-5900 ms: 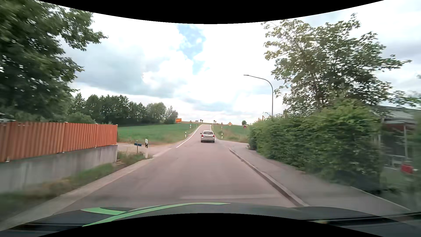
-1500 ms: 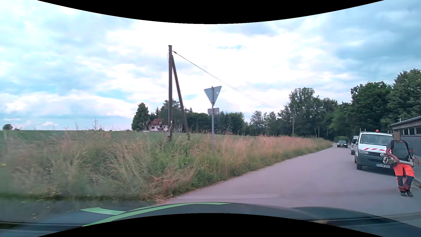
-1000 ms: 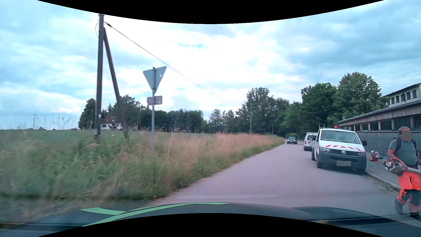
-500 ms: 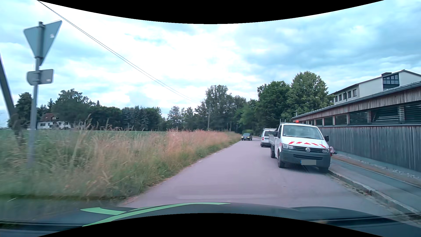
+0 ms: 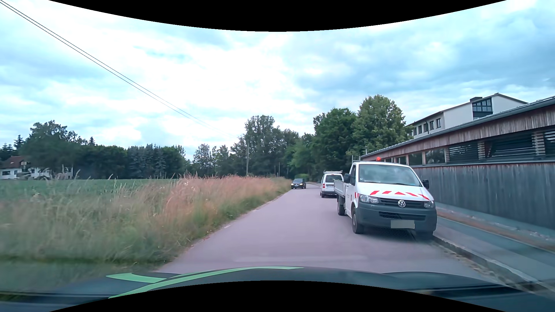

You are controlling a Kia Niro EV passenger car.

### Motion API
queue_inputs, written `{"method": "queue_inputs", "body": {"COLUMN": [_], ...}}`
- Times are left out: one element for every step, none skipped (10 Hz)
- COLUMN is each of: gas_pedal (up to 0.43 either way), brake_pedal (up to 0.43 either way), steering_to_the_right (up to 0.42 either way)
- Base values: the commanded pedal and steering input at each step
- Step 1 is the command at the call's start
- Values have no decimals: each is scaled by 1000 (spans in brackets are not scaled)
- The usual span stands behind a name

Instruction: Follow the waypoints while adhering to traffic rules and regulations

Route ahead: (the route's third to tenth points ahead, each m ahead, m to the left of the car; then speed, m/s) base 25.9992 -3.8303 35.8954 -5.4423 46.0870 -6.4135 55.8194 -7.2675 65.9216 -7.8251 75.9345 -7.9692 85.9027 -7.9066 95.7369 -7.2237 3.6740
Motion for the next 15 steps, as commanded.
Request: {"method": "queue_inputs", "body": {"gas_pedal": [311, 319, 319, 319, 319, 319, 319, 311, 287, 287, 280, 228, 209, 209, 209], "brake_pedal": [0, 0, 0, 0, 0, 0, 0, 0, 0, 0, 0, 0, 0, 0, 0], "steering_to_the_right": [32, 21, 15, 12, 12, 12, 11, 11, 12, 13, 17, 24, 32, 40, 46]}}
